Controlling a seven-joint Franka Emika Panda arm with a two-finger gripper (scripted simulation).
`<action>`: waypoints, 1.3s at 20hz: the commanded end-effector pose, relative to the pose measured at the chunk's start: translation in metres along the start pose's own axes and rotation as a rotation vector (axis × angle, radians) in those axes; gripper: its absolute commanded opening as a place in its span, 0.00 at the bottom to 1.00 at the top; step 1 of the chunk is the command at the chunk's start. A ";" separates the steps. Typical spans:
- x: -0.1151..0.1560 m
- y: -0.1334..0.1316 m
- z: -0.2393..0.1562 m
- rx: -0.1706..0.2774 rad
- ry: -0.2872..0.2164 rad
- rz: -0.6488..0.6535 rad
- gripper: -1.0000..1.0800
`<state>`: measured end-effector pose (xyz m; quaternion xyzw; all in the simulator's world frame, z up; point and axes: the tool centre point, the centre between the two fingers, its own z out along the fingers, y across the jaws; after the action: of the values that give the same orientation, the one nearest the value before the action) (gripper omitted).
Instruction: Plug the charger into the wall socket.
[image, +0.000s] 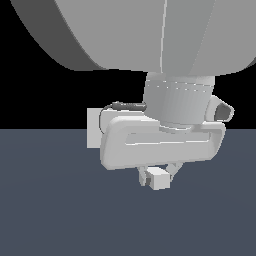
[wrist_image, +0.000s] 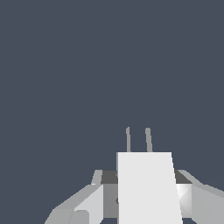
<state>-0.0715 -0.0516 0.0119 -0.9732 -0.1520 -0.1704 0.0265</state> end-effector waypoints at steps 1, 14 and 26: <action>0.000 0.000 0.000 0.000 0.000 0.001 0.00; 0.025 -0.026 -0.022 -0.011 0.003 0.037 0.00; 0.067 -0.067 -0.055 -0.030 0.005 0.092 0.00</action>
<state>-0.0510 0.0213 0.0824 -0.9786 -0.1081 -0.1740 0.0205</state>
